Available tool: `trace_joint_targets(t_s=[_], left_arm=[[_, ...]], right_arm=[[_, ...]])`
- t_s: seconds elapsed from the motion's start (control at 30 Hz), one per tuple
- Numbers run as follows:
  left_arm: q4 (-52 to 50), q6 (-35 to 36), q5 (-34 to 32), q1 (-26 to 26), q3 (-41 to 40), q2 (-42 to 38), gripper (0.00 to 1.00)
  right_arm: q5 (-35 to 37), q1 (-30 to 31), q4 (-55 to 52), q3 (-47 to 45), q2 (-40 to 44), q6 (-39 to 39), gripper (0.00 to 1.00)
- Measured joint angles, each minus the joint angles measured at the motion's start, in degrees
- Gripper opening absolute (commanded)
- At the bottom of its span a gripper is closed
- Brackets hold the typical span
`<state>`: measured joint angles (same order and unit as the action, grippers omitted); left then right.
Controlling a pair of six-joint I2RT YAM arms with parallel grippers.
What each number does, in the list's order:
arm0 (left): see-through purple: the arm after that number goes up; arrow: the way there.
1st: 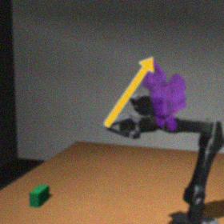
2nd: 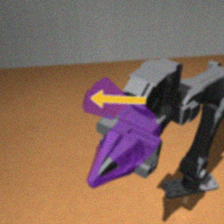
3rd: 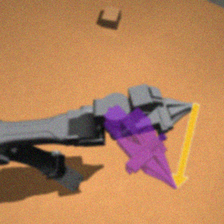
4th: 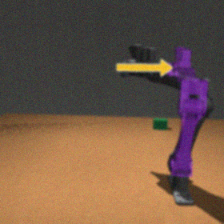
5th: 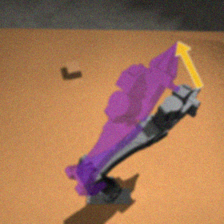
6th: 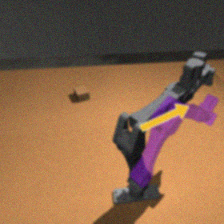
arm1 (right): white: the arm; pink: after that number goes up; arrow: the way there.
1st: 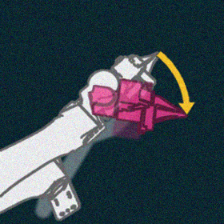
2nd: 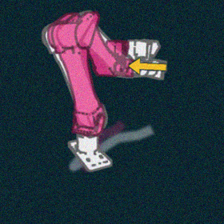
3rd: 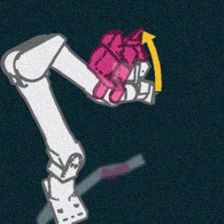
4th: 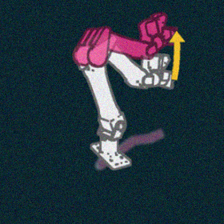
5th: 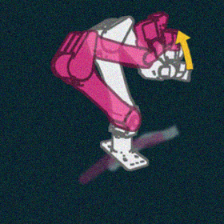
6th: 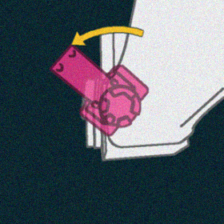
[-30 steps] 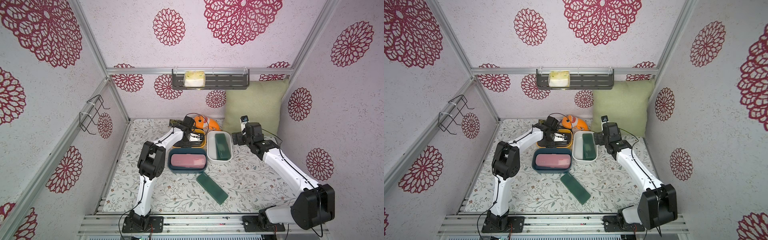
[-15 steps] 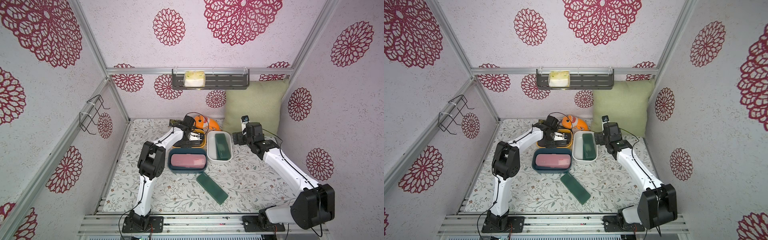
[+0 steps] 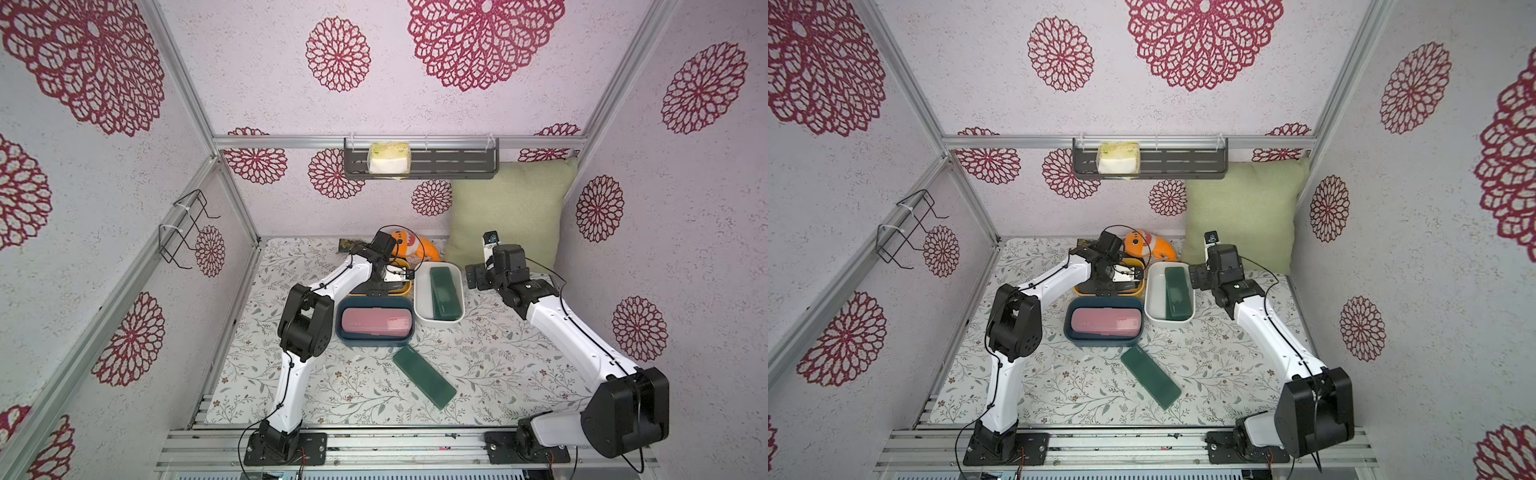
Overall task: Place the pencil cases by color into the storage box
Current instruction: Place the pencil case at the storage box.
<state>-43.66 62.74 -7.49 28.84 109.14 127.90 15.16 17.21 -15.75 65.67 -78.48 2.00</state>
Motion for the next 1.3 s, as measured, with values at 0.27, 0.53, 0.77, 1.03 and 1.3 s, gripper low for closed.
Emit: trace_joint_targets(t_s=[0.27, 0.53, 0.77, 1.03, 1.3], left_arm=[[-1.62, 0.0, 0.46, 0.55, -0.07, -2.45, 0.97], [-2.05, -1.09, 1.01, 0.92, -0.22, -7.45, 0.97], [0.2, -8.26, 1.18, 0.79, -0.79, -12.5, 0.97], [14.64, -26.25, 0.28, -0.04, -14.95, -30.8, 0.97], [22.38, -48.13, -2.16, -0.39, -27.02, -39.23, 0.97]], right_arm=[[-0.46, -0.42, 0.46, 0.0, 0.0, 0.07, 0.99], [-1.95, -0.52, 0.44, 0.0, 0.0, 0.2, 0.99], [-5.86, -0.09, -1.38, 0.0, 0.02, 2.4, 0.99], [-11.45, 7.8, -7.93, 0.0, 0.07, 9.05, 0.99], [-15.21, 16.13, -10.97, -2.27, 0.07, 12.02, 0.99]])
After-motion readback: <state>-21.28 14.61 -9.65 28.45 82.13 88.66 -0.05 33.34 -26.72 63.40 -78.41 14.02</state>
